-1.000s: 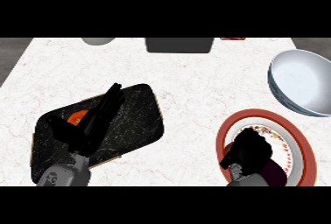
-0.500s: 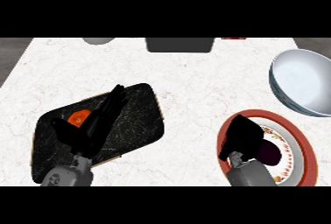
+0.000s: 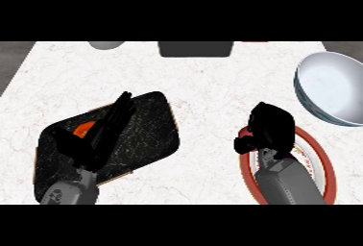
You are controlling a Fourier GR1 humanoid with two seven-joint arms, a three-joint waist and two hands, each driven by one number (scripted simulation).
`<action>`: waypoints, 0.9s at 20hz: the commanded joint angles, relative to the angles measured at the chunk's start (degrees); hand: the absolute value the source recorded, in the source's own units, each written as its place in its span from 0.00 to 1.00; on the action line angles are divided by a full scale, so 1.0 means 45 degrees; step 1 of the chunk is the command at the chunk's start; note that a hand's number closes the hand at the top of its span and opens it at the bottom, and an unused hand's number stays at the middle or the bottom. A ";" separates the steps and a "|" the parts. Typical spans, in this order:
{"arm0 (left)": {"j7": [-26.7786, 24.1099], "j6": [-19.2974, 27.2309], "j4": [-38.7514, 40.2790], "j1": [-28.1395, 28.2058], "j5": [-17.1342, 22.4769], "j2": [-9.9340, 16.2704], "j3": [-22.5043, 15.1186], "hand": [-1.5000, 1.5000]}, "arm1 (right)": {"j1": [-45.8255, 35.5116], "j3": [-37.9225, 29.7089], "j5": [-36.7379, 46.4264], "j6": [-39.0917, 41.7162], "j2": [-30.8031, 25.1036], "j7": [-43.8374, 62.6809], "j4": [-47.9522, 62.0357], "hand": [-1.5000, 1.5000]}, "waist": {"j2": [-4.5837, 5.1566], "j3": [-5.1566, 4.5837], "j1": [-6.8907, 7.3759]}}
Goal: Pick the bell pepper from the plate and place it in the bowl
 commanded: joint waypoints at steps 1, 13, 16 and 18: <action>-0.0246 0.0123 -0.0170 0.0326 -0.0362 -0.0212 -0.0238 0.50 | -0.0780 -0.0369 -0.0201 0.1173 -0.0412 0.0183 -0.2337 1.00 | -0.0028 0.0009 -0.0052; 0.0398 -0.0181 -0.0421 0.0109 -0.0132 -0.0234 0.0228 0.50 | -0.3142 -0.2872 0.0307 0.3939 -0.1142 0.0551 -0.5200 1.00 | 0.0014 0.0012 0.0009; 0.0078 -0.0745 0.0194 -0.0361 0.0033 -0.0041 0.0732 0.50 | -0.3696 -0.3194 0.0498 0.3439 -0.1170 0.0209 -0.4470 1.00 | 0.0032 0.0011 0.0031; 0.0482 -0.0063 -0.0441 -0.0062 -0.0442 -0.0601 0.0038 0.50 | -0.4348 -0.4454 -0.0147 0.3559 -0.1760 -0.0383 -0.4148 1.00 | 0.0023 0.0015 0.0034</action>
